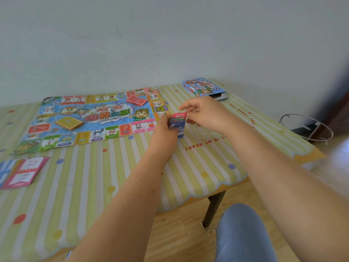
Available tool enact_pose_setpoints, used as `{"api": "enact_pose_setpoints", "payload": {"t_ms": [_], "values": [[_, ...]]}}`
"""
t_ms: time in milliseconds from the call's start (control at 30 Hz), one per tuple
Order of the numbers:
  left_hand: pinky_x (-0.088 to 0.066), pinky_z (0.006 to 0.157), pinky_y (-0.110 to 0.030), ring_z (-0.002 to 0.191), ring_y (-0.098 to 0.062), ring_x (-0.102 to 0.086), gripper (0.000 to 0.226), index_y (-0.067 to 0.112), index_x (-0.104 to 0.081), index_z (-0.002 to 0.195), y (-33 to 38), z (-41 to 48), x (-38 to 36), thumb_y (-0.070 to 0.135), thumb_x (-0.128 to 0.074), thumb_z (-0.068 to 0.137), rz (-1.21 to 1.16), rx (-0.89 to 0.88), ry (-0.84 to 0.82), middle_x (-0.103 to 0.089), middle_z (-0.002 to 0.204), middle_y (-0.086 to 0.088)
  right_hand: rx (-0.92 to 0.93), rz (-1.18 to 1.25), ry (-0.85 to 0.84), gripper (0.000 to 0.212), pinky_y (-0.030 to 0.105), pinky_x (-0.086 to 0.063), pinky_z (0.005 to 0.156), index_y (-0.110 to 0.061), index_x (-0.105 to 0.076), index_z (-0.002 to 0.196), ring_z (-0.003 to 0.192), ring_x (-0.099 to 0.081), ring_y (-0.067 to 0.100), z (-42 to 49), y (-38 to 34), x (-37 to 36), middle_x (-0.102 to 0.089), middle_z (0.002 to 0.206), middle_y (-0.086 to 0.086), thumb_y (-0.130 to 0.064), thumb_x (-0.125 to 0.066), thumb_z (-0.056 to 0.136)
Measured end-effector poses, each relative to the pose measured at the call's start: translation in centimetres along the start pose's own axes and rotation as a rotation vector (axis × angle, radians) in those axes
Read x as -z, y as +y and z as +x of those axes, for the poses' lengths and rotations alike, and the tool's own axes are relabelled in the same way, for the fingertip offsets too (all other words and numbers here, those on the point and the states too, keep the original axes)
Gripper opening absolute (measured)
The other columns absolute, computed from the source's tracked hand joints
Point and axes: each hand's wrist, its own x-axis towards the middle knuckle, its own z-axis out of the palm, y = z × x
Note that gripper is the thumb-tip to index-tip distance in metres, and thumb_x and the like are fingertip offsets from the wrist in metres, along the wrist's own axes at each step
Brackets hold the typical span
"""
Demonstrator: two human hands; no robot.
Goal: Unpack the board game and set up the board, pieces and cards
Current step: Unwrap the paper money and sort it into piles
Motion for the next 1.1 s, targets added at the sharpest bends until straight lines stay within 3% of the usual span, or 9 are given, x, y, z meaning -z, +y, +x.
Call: {"api": "enact_pose_setpoints", "payload": {"t_ms": [100,233,300,433,667,800,933,1100], "values": [[-0.036,0.046,-0.003,0.062,0.005,-0.049,0.026,0.023,-0.047,0.107,0.25,-0.13,-0.15,0.001,-0.039,0.097,0.011,0.003,-0.004,-0.053,0.08,0.015,0.007,0.01,0.061,0.025,0.015,-0.044,0.055,-0.02,-0.068,0.097,0.067,-0.069,0.005,-0.12,0.06,-0.18,-0.07,0.084,-0.004,-0.002,-0.051,0.09],[-0.035,0.043,-0.003,0.058,0.001,-0.046,0.028,0.019,-0.049,0.116,0.45,-0.22,-0.24,0.001,-0.038,0.098,0.016,0.006,-0.012,-0.053,0.08,0.013,0.044,-0.005,0.096,0.02,0.019,-0.049,0.058,-0.017,-0.07,0.084,0.064,-0.068,0.006,-0.38,-0.05,-0.35,-0.07,0.075,-0.003,-0.001,-0.059,0.083],[-0.036,0.045,-0.003,0.061,0.002,-0.047,0.03,0.017,-0.049,0.12,0.44,-0.2,-0.25,0.001,-0.038,0.097,0.009,0.007,-0.008,-0.052,0.081,0.014,0.066,-0.043,0.106,0.018,0.019,-0.049,0.061,-0.017,-0.073,0.084,0.063,-0.065,0.006,-0.35,-0.11,-0.44,-0.069,0.074,-0.004,-0.003,-0.063,0.081],[-0.036,0.046,-0.002,0.065,0.003,-0.049,0.033,0.016,-0.048,0.124,0.38,-0.21,-0.21,0.0,-0.039,0.096,0.016,0.015,-0.017,-0.053,0.083,0.014,0.071,-0.094,0.112,0.019,0.007,-0.039,0.054,-0.019,-0.076,0.091,0.061,-0.056,-0.002,-0.1,-0.21,-0.23,-0.065,0.073,-0.011,-0.007,-0.064,0.084],[-0.037,0.049,-0.006,0.069,-0.001,-0.05,0.029,0.018,-0.048,0.119,0.17,-0.04,-0.21,0.001,-0.038,0.097,0.02,0.001,-0.017,-0.054,0.086,0.013,0.013,-0.063,0.078,0.041,0.017,-0.046,0.078,-0.023,-0.067,0.121,0.1,-0.063,0.005,0.31,0.13,-0.41,-0.069,0.113,-0.007,-0.003,-0.051,0.089],[-0.038,0.05,-0.011,0.066,-0.003,-0.05,0.024,0.019,-0.046,0.112,-0.03,0.03,-0.35,0.003,-0.038,0.097,0.033,-0.014,-0.011,-0.056,0.088,0.008,0.001,-0.048,0.006,0.042,0.028,-0.049,0.098,-0.018,-0.069,0.118,0.103,-0.065,0.009,0.13,0.05,-0.64,-0.071,0.113,-0.001,0.002,-0.05,0.087],[-0.039,0.051,-0.006,0.07,0.002,-0.051,0.019,0.02,-0.044,0.108,-0.14,0.15,-0.44,0.004,-0.042,0.097,0.024,-0.018,0.029,-0.053,0.084,0.016,0.0,-0.011,-0.032,0.042,0.026,-0.05,0.095,-0.021,-0.071,0.116,0.1,-0.065,0.005,-0.39,-0.21,-0.37,-0.071,0.109,-0.004,-0.001,-0.054,0.083],[-0.038,0.051,-0.008,0.069,0.004,-0.051,0.017,0.019,-0.046,0.106,-0.37,0.43,-0.39,0.007,-0.047,0.096,0.054,-0.032,0.09,-0.054,0.084,0.013,0.021,0.025,-0.022,0.031,0.029,-0.054,0.087,-0.024,-0.073,0.103,0.089,-0.068,0.007,-0.49,0.1,-0.66,-0.073,0.096,-0.005,-0.007,-0.066,0.079]]}}
